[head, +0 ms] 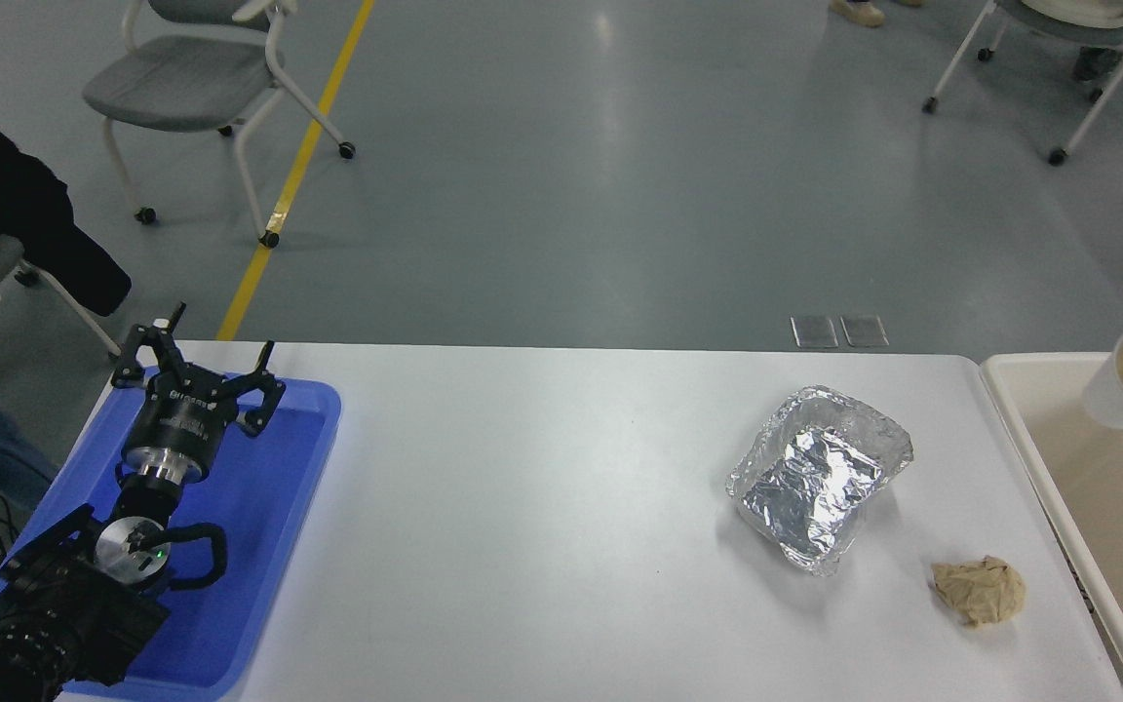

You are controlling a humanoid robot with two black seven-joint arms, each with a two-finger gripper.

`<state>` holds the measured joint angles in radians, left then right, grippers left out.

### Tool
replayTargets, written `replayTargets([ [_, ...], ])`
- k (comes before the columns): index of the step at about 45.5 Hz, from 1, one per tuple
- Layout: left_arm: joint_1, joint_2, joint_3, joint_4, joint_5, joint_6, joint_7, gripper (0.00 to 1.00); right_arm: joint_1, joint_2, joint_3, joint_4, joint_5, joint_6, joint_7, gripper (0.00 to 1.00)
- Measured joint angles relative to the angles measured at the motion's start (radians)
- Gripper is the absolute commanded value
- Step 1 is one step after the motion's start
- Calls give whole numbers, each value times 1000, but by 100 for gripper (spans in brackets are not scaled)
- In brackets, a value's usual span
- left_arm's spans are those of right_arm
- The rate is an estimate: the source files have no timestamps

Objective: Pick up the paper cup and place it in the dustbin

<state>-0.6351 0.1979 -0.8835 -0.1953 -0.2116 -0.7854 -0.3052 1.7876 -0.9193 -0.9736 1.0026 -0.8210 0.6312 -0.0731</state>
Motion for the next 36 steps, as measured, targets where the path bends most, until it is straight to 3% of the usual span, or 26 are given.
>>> replayTargets([
  [8,0,0,0,0,0,0,0,100,-276,13,124,-180,-35,-125,6,0],
  [17,-1,0,0,0,0,0,0,100,-565,104,244,-398,-28,-278,10,0],
  [36,-1,0,0,0,0,0,0,100,-951,333,393,-717,185,-443,13,0],
])
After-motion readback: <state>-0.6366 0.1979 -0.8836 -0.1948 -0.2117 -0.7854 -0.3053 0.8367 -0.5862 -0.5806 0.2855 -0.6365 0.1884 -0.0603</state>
